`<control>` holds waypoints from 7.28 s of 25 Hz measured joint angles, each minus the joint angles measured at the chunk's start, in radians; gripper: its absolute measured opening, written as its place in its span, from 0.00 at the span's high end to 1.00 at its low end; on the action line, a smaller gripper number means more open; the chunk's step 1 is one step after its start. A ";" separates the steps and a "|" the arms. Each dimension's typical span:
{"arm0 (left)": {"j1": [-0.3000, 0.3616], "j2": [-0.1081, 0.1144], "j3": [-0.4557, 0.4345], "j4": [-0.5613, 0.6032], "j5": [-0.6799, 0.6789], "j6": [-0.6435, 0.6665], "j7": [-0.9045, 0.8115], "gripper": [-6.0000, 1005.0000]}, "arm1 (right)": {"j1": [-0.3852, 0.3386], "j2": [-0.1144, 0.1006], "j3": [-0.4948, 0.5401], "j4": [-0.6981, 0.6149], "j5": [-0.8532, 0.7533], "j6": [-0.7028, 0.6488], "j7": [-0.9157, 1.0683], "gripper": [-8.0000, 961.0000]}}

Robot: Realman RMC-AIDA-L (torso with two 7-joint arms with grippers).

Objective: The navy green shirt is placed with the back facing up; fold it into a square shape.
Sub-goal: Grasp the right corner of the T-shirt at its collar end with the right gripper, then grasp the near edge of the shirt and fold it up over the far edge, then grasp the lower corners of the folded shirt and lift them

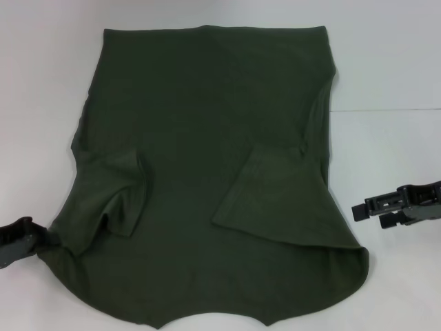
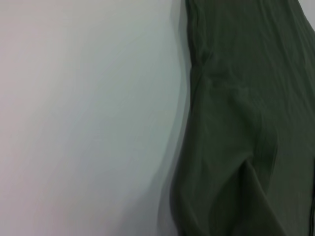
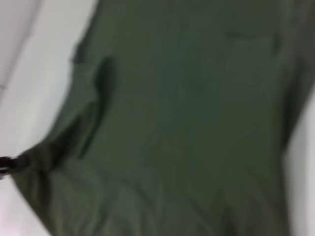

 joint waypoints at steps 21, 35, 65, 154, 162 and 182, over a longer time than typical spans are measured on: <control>0.000 -0.011 0.012 -0.008 -0.012 -0.012 0.004 0.98 | 0.051 0.041 -0.097 0.079 -0.096 0.126 0.030 0.04; 0.000 -0.012 0.011 -0.011 -0.023 -0.026 0.006 0.98 | 0.075 0.057 -0.179 0.093 -0.097 0.166 0.056 0.18; 0.008 -0.015 0.009 -0.016 -0.029 -0.035 0.022 0.98 | 0.069 0.083 -0.193 0.072 -0.108 0.212 0.014 0.80; -0.158 -0.040 -0.077 -0.269 -0.628 -0.559 0.530 0.98 | 0.150 0.176 0.138 0.082 0.201 0.907 -0.537 0.94; -0.177 -0.095 -0.077 -0.282 -0.670 -0.694 0.688 0.93 | 0.163 0.231 0.071 0.092 0.201 1.060 -0.581 0.84; 0.007 -0.092 0.167 -0.050 -0.600 -0.297 0.724 0.35 | -0.053 0.170 0.048 -0.067 0.457 0.614 -0.586 0.06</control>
